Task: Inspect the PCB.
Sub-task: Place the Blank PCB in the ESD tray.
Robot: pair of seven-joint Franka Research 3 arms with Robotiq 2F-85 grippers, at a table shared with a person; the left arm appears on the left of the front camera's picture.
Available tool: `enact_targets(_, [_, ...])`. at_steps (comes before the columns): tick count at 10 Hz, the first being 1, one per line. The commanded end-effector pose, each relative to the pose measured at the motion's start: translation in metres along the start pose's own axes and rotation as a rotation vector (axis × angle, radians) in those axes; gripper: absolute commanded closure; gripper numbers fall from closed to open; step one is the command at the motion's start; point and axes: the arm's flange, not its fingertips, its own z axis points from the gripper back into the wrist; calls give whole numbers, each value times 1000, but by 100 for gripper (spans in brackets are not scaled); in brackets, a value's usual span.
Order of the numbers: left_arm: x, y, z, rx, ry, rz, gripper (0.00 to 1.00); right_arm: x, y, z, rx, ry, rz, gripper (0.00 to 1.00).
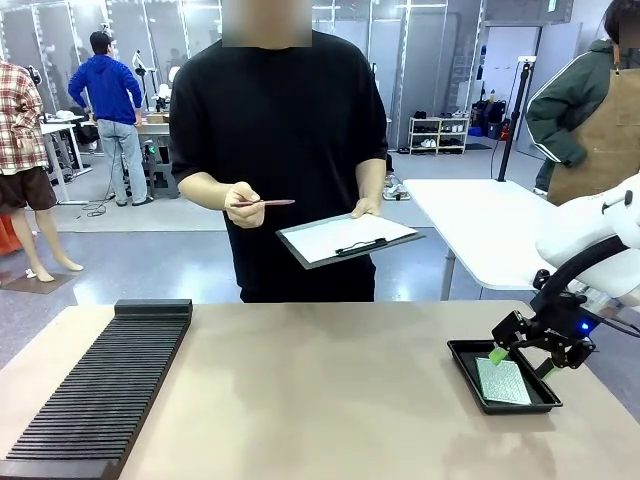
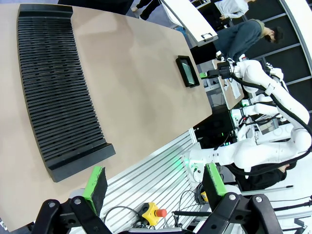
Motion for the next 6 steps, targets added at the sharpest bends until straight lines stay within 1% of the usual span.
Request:
enact_targets(1, [0, -2, -1, 5, 5, -2, 0, 1, -1, -2, 11, -2, 4, 0])
enact_targets(5, [0, -2, -1, 5, 5, -2, 0, 0, 0, 0, 0, 0, 0, 0])
enact_targets(6, [0, -2, -1, 5, 5, -2, 0, -5, 12, 31, 68, -26, -3, 0])
